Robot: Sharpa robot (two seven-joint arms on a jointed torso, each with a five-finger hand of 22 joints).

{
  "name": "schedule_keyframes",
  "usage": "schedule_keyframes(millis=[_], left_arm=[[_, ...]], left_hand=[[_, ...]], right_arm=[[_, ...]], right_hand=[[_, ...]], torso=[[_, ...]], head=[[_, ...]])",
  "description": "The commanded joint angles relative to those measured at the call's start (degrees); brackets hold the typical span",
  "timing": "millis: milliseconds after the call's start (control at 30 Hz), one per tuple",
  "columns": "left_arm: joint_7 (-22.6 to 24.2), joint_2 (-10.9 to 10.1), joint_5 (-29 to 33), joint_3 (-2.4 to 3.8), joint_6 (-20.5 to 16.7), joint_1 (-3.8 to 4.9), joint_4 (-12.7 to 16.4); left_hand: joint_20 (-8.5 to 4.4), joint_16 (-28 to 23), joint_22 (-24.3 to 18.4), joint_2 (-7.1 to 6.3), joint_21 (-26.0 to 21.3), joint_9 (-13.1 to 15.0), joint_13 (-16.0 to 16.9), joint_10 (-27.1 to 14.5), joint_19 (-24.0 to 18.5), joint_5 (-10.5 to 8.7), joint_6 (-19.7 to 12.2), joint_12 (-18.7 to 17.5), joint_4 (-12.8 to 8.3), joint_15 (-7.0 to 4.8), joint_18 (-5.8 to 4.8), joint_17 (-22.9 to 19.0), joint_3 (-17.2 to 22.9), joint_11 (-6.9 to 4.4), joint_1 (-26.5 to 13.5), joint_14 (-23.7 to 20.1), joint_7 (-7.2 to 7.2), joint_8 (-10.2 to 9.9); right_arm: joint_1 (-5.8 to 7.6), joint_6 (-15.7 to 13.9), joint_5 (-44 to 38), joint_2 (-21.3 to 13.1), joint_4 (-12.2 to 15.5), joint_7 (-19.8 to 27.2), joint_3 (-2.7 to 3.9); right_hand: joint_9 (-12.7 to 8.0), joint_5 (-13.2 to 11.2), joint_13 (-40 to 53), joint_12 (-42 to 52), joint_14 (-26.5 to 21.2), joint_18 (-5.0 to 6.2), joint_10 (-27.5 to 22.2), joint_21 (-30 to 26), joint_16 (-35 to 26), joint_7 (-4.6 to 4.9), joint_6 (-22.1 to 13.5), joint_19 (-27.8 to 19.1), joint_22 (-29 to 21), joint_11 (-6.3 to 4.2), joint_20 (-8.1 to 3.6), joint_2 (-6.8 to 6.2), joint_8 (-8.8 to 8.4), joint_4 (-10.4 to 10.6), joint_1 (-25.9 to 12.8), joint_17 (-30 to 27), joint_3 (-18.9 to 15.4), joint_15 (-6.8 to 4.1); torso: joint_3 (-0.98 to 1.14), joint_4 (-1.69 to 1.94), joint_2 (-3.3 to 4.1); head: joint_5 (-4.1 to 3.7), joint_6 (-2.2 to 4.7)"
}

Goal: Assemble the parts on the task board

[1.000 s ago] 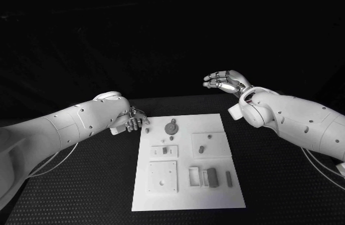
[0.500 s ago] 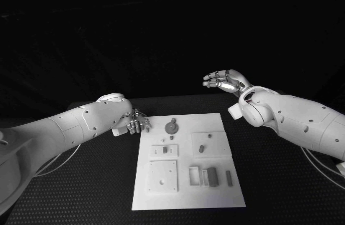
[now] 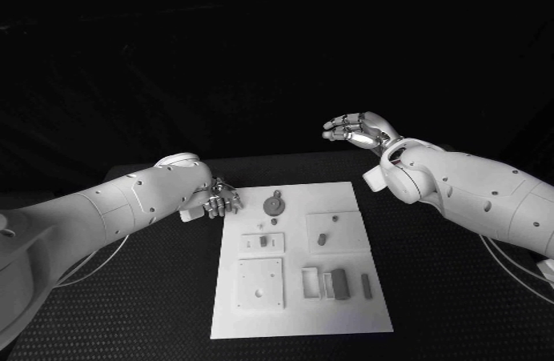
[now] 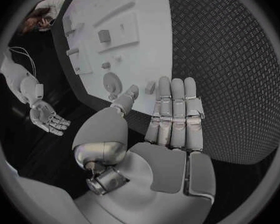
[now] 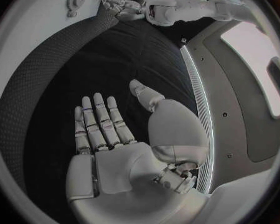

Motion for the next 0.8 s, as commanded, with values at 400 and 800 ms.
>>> schedule_keyframes(millis=[400, 800], left_arm=[[1.8, 0.3, 0.8, -0.04, 0.3, -0.22, -0.4], [2.0, 1.1, 1.0, -0.19, 0.8, -0.49, -1.1]], left_hand=[[0.21, 0.5, 0.3, 1.59, -0.5, -0.2, -0.1, -0.4, -0.3, -0.22, -0.1, 0.0, -0.8, -0.04, -0.30, -0.4, 0.0, 0.11, 0.3, -0.4, 0.39, -0.5], [0.22, 1.2, 0.6, 4.52, -0.8, -0.3, -0.2, -0.3, -0.2, -0.21, 0.6, 0.1, -2.3, -0.05, -0.33, -1.2, 0.1, 0.01, 1.8, -0.5, 0.25, -0.5]], right_arm=[[0.02, 1.0, -0.4, 0.2, 0.2, 0.5, 0.04], [0.02, 1.0, -0.4, 0.3, 0.2, 0.5, 0.04]], right_hand=[[-0.1, -0.3, -0.1, -0.3, -0.1, -0.96, 0.0, -0.3, -0.4, 2.72, 0.3, -0.3, 0.1, -0.29, 0.00, 0.38, 0.19, 0.0, -0.4, -0.1, -0.4, -0.25], [-0.1, -0.3, -0.2, -0.3, -0.1, -0.96, 0.0, -0.4, -0.4, 2.75, 0.3, -0.3, 0.2, -0.27, 0.00, 0.39, 0.21, 0.0, -0.4, -0.1, -0.4, -0.24]], torso=[[0.06, 0.02, -0.05], [0.03, -0.06, 0.03]], head=[[-0.07, -0.14], [0.11, -0.08]])
